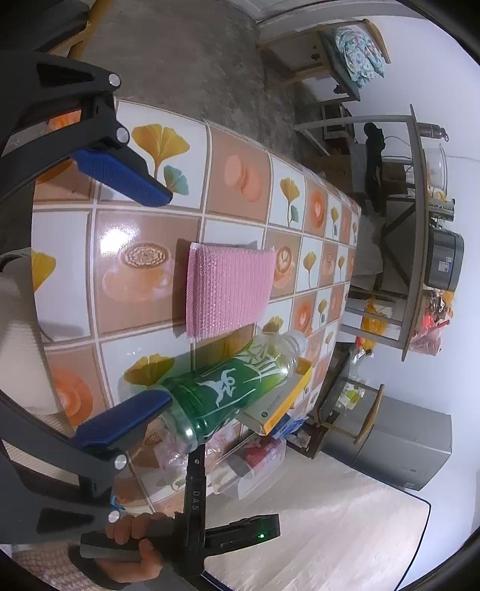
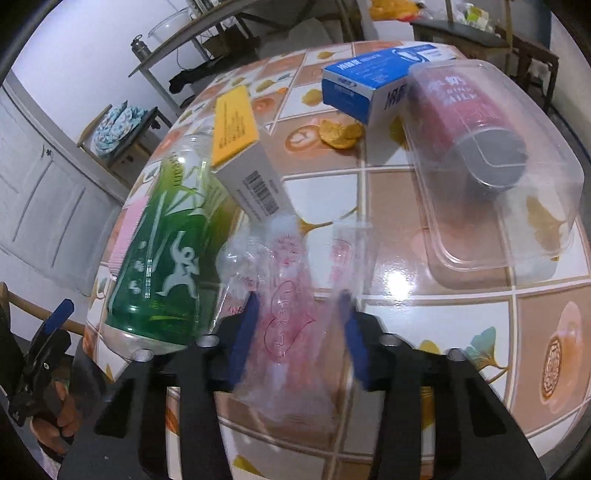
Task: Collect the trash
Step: 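Grasp the pink-printed plastic bag with the right tool while the left tool grasps the pink sponge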
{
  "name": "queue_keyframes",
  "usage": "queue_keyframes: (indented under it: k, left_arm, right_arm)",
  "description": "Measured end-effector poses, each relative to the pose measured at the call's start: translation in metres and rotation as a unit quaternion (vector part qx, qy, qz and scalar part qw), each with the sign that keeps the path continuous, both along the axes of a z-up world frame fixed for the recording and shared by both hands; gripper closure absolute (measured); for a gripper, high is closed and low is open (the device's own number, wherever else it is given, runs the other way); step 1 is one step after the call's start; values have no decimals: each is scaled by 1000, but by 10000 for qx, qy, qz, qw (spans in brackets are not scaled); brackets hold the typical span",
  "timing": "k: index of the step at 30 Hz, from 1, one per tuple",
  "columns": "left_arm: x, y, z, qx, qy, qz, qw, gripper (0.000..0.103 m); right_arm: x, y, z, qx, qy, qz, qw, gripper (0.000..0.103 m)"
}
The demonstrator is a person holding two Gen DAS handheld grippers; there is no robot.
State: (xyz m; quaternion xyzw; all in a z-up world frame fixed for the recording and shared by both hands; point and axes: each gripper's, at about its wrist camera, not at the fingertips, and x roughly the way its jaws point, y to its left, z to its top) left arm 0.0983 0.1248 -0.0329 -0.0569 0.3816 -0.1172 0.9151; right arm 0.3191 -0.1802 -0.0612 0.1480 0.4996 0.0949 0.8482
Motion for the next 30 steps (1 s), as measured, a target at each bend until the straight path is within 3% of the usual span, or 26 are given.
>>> queue_keyframes:
  k: [3,6,14,19,30]
  left_arm:
    - [3,-1,0,15,3,10,10000,6]
    - [7,-3,1,27,-34,29,10000,6]
    - [40,-11,3,64,89,49,9999,6]
    - [67,-23,-1,305,218,51,9993,6]
    - [127,-37,-32,844,1063,-103,9907,6]
  right_arm:
    - [-4,-8,-1,99,78,-22,9999,91]
    - [-10,-15,-2,201,79,-55,9998,98]
    - [-36,-44,-1,222,8,-354,9991,101]
    - [-49,-64,-3,291,12,-547,9981,101]
    - [-54,-72,-3,336,-52,-556,9979,101]
